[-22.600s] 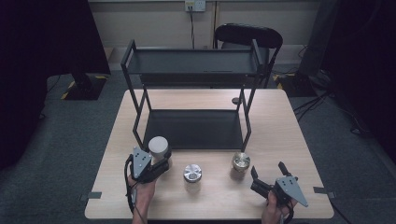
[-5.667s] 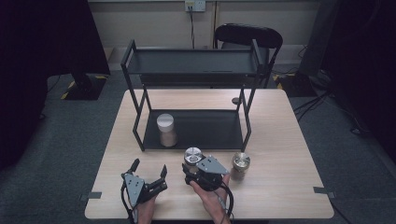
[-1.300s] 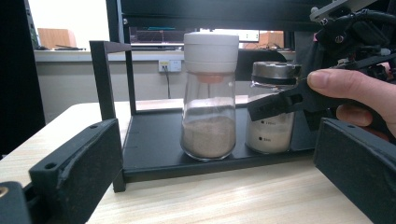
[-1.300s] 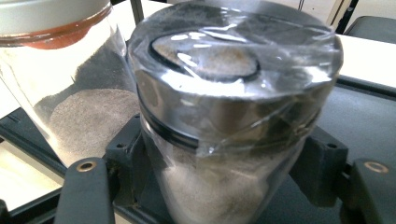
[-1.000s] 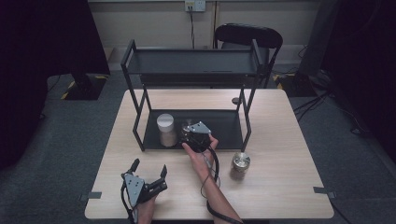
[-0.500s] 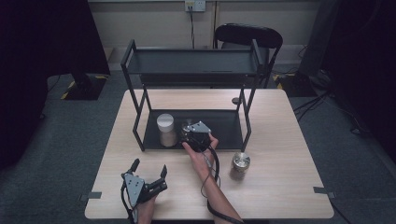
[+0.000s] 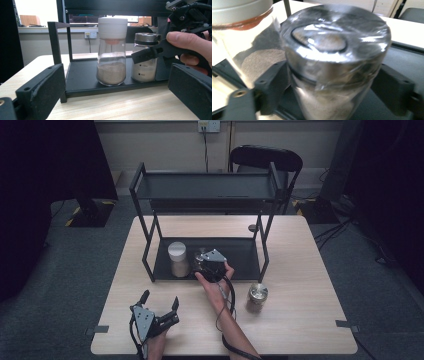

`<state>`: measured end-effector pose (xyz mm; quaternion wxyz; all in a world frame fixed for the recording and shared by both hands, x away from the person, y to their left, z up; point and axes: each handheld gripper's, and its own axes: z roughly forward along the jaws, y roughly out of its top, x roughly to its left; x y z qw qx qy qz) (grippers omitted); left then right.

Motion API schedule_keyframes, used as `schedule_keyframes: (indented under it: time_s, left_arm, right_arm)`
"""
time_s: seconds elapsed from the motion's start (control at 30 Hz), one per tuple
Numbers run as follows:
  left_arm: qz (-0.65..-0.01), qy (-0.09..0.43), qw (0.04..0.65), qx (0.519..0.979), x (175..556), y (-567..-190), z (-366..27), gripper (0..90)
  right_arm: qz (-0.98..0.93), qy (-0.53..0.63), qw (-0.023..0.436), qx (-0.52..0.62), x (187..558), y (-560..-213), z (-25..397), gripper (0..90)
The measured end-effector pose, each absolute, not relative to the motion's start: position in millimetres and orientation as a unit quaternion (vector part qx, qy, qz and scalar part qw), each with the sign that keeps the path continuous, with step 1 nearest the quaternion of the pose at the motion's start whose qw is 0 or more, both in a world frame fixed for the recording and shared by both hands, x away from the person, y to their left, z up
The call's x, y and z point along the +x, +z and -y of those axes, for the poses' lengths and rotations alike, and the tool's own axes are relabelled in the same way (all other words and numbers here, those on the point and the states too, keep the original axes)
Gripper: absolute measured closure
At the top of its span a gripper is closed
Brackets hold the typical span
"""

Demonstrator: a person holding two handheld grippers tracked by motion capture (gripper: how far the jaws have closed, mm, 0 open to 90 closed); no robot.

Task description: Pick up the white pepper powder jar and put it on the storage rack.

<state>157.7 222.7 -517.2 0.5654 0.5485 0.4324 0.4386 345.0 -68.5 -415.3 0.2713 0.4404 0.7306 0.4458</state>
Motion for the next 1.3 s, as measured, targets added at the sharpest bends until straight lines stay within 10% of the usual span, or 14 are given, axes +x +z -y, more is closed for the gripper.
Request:
schedule_keyframes:
  time_s: [0.13,1.3]
  left_arm:
    - [-0.432,0.439,0.566,0.548,157.6,-517.2,-222.8,0.7]
    - [-0.432,0.438,0.566,0.549,157.7,-517.1,-222.9,0.7]
  right_arm:
    - [-0.725,0.448,0.266,0.450,347.0,-415.5,70.3,1.4]
    - [-0.713,0.471,0.273,0.441,337.0,-404.8,72.8,1.0]
